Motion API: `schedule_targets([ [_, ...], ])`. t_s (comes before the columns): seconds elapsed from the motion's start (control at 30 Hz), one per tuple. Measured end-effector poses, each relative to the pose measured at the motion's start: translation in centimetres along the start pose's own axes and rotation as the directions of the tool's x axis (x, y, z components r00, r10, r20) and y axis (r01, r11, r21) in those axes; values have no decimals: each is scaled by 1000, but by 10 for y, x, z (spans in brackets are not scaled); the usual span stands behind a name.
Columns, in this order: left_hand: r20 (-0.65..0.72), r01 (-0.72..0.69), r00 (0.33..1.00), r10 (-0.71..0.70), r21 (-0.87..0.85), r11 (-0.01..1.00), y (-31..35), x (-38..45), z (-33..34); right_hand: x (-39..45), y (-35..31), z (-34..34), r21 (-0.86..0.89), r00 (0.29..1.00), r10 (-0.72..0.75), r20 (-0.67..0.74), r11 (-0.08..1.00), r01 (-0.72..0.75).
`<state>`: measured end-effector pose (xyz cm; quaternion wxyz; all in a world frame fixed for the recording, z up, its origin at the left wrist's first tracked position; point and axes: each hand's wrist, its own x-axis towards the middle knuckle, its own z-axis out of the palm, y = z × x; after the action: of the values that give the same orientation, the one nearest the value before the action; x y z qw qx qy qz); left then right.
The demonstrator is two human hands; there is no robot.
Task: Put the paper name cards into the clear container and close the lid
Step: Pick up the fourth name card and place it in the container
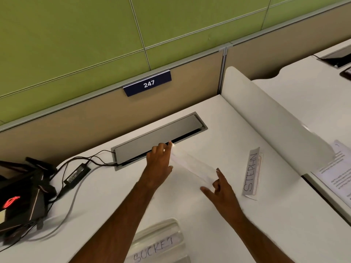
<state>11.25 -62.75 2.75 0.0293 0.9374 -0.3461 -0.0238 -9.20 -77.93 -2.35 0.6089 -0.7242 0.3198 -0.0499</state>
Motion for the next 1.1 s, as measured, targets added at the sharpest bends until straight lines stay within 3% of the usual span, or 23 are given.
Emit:
schedule_targets([
  [0.3, -6, -2, 1000, 3, 150, 989, -19, -58, -16, -27, -14, -5, -143, 995, -76, 62, 986, 85],
  [0.73, -95, -108, 988, 123, 144, 984, -49, -129, -33, -57, -33, -6, -302, 980, -95, 172, 942, 145],
  [1.1, 5, -120, 993, 121, 143, 982, -60, -169, -38, -67, -50, -13, -368, 973, -128, 192, 910, 192],
])
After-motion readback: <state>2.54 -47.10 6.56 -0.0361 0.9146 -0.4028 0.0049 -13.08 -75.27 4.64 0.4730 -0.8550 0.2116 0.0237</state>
